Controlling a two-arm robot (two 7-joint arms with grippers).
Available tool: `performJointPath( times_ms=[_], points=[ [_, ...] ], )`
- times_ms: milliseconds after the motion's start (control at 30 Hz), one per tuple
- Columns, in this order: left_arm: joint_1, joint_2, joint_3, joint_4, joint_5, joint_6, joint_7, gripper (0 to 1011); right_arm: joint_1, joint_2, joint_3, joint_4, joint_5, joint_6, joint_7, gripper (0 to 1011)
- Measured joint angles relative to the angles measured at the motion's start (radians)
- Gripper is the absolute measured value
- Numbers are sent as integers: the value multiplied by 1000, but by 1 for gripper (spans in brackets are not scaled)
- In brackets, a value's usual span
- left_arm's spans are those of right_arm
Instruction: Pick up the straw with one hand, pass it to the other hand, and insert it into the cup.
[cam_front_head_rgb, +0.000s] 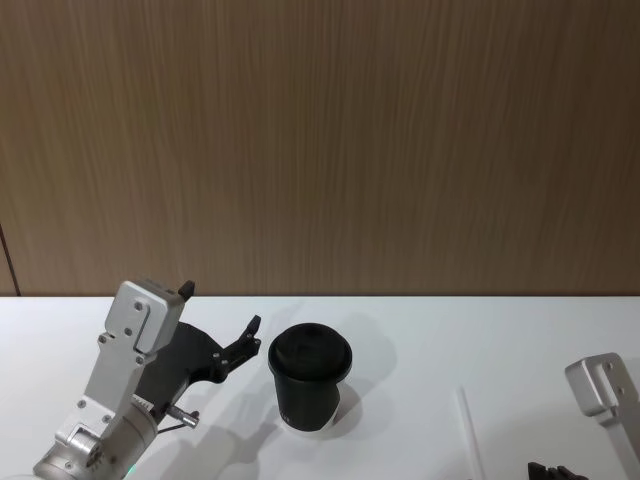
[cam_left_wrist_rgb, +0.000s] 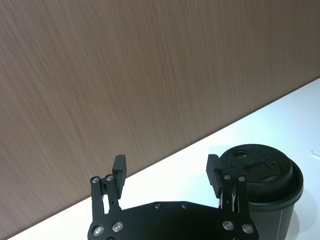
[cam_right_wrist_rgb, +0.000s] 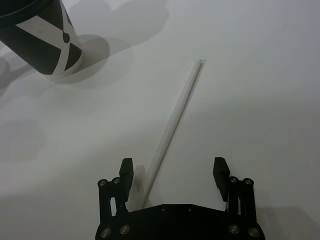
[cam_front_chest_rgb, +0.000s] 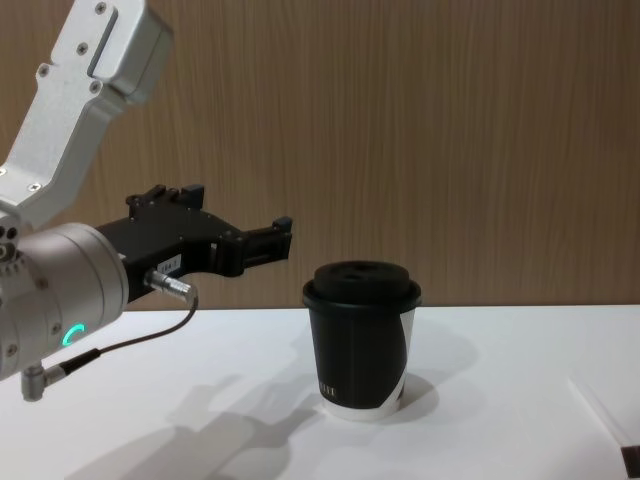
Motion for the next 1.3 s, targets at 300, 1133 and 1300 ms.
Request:
performJointPath(
  times_ms=[300, 1133, 1300],
  points=[
    [0, 0, 0, 0, 0, 0, 0, 1003, 5, -10, 5, 6, -3, 6, 0, 978],
    [0, 0, 0, 0, 0, 0, 0, 1003, 5, -13, 7, 7, -6, 38, 32, 237],
    [0, 0, 0, 0, 0, 0, 0, 1003, 5, -10, 1, 8, -6, 47, 44, 89]
  ],
)
